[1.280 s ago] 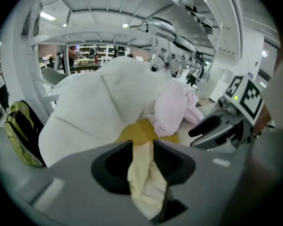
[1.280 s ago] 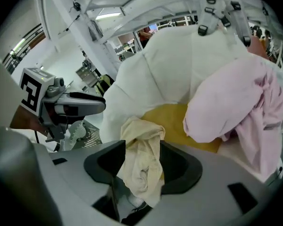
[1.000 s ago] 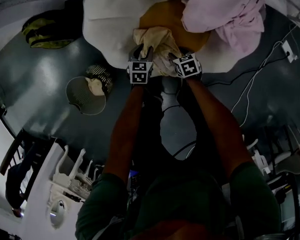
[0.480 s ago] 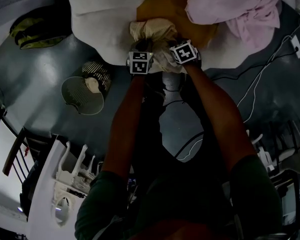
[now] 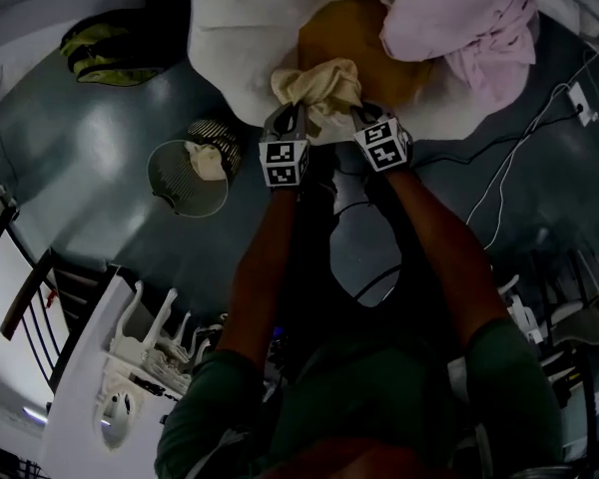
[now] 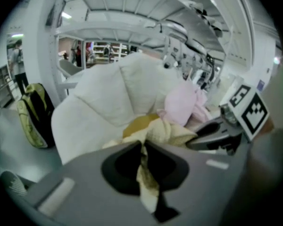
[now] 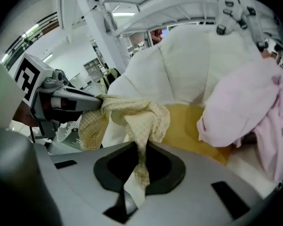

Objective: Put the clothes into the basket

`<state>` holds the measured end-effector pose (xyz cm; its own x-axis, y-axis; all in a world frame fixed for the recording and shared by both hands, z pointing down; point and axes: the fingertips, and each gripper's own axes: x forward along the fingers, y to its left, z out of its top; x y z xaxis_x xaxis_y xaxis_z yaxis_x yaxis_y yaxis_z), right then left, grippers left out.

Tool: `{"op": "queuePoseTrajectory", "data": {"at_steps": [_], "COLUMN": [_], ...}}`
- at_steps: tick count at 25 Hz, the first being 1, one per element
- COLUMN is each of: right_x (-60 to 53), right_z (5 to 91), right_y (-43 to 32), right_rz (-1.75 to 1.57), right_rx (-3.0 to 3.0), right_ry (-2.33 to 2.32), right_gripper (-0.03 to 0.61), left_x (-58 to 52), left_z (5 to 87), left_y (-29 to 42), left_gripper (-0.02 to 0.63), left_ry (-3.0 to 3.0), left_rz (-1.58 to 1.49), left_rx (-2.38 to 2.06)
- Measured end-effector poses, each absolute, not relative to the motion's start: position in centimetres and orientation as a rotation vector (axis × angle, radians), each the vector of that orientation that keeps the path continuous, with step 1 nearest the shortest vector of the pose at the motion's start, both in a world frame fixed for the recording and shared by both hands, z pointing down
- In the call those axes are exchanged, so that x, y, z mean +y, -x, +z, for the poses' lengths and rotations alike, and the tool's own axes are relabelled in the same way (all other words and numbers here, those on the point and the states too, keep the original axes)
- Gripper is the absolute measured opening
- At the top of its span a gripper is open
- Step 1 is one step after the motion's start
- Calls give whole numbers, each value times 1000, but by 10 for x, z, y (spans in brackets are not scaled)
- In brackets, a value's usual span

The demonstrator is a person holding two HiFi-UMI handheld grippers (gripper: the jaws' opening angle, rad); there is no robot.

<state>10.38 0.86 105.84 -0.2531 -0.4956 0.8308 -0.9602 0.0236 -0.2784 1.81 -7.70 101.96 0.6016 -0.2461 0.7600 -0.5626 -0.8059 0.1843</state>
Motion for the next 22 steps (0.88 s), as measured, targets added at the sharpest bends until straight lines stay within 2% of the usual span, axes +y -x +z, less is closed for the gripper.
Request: {"op": "queuePoseTrajectory", "data": {"at_steps": [13,22], "right_x": [-52,-104], "right_z": [774,614], "right_y": [-110,-60], "right_rz": [781,535], "right_rx": [-1976,-2145], "right_ry": [-1724,-1731], "right_gripper": [37,38], "left_x": [-114,-159], "left_z": [759,609], "left_y": [17,67], "left_gripper": [14,15], "left_ry": [-2560,-2661], "left_rz": [687,430], "left_rx": [-821,-948]}}
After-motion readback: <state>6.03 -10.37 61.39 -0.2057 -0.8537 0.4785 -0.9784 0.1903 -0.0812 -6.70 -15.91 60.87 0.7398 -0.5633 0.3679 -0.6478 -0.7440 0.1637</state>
